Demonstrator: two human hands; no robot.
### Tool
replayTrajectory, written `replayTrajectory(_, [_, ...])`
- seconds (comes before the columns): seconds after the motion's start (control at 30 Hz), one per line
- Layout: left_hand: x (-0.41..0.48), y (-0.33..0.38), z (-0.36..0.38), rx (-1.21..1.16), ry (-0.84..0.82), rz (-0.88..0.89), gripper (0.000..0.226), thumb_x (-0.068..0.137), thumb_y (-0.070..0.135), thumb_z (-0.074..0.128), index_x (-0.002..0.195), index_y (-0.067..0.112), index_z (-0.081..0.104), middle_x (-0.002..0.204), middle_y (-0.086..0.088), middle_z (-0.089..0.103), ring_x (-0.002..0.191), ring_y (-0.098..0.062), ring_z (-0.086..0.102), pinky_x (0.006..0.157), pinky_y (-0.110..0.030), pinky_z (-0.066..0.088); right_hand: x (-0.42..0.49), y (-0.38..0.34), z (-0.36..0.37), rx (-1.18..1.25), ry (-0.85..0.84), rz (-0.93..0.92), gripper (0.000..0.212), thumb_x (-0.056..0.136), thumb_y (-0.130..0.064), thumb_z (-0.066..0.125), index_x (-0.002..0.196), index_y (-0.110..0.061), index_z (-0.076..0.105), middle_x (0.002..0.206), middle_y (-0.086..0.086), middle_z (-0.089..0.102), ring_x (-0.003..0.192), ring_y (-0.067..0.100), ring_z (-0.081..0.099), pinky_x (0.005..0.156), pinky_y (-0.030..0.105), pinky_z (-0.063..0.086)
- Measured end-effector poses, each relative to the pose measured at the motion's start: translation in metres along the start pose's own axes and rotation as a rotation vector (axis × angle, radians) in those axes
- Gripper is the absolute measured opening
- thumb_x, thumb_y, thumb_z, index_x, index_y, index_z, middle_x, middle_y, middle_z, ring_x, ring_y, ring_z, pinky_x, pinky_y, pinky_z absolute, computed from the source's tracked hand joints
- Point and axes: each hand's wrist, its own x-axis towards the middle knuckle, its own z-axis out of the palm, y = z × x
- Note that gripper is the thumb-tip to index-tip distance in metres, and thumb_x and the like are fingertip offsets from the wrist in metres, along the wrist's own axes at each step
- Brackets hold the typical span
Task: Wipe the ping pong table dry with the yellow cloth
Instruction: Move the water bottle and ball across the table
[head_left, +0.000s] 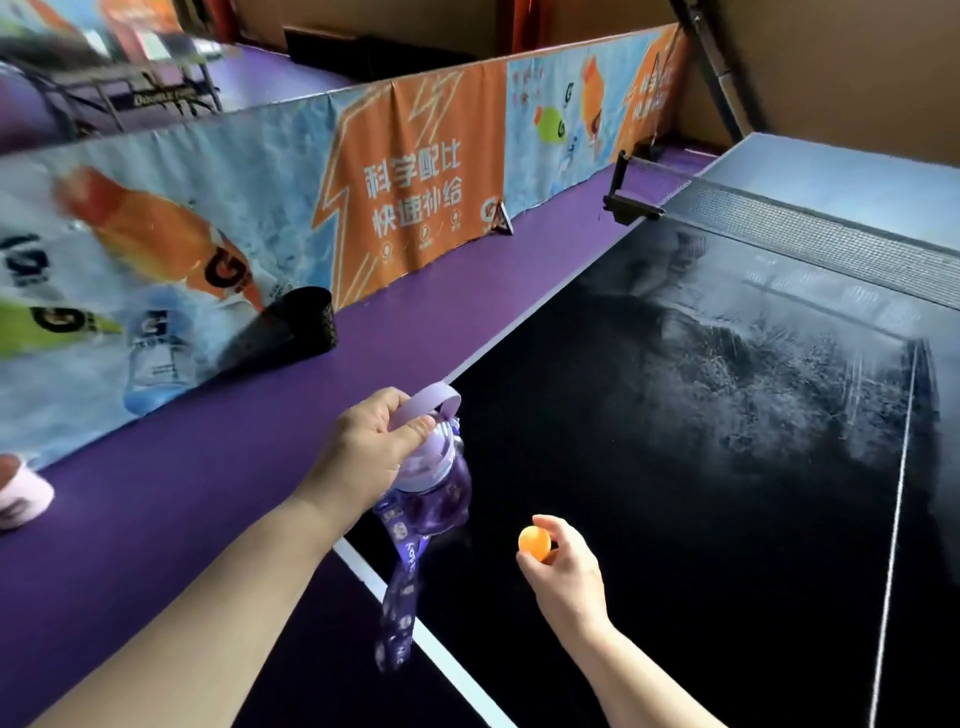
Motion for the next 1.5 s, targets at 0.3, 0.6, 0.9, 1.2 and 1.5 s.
replayTrajectory(0.3, [0.082, -0.048, -0.015, 0.028, -0.033, -0.148, 0.016, 0.087, 0.022, 0.065, 0.08, 0.008, 0.06, 0.073, -0.003, 0.061, 0.066, -0.013, 0.052, 0.065, -0.031, 0.044, 0.056, -0.018, 0.027, -0.075, -0.045, 0.079, 0.045, 0.087, -0.023, 0.067, 0.129, -0.032, 0.055, 0.114, -0.02, 0.053, 0.102, 0.002, 0.053, 0.081, 0.015, 0.041])
replayTrajectory(0.6, [0.116, -0.08, -0.015, 0.01, -0.174, -0.267, 0.024, 0.094, 0.016, 0.05, 0.073, 0.006, 0.046, 0.06, 0.001, 0.045, 0.057, -0.015, 0.038, 0.055, -0.027, 0.033, 0.062, -0.042, 0.061, -0.091, 0.073, 0.194, 0.035, 0.085, -0.025, 0.068, 0.116, -0.033, 0.054, 0.101, -0.015, 0.059, 0.089, 0.005, 0.06, 0.073, 0.019, 0.048])
replayTrajectory(0.9, [0.132, -0.078, -0.007, -0.219, -0.453, -0.339, 0.01, 0.083, -0.004, 0.054, 0.091, 0.0, 0.057, 0.075, -0.005, 0.065, 0.07, -0.016, 0.057, 0.073, -0.027, 0.047, 0.037, -0.059, 0.092, -0.071, 0.241, 0.297, 0.032, 0.083, -0.022, 0.07, 0.109, -0.032, 0.054, 0.097, -0.012, 0.06, 0.086, 0.005, 0.059, 0.073, 0.02, 0.048])
replayTrajectory(1.2, [0.145, -0.084, 0.015, -0.12, -0.475, -0.162, 0.02, 0.086, 0.019, 0.068, 0.095, 0.006, 0.055, 0.09, -0.013, 0.069, 0.083, -0.017, 0.065, 0.077, -0.035, 0.056, 0.015, -0.062, 0.108, -0.049, 0.342, 0.348, 0.03, 0.083, -0.019, 0.071, 0.101, -0.032, 0.051, 0.09, -0.012, 0.06, 0.08, 0.005, 0.059, 0.069, 0.02, 0.047])
replayTrajectory(1.5, [0.144, -0.099, -0.01, 0.033, -0.565, 0.069, 0.005, 0.092, 0.027, 0.056, 0.09, 0.022, 0.056, 0.085, 0.004, 0.065, 0.082, -0.014, 0.062, 0.08, -0.035, 0.051, 0.007, -0.065, 0.14, -0.013, 0.328, 0.362, 0.03, 0.084, -0.017, 0.07, 0.102, -0.034, 0.053, 0.097, -0.012, 0.057, 0.082, 0.007, 0.058, 0.068, 0.016, 0.045])
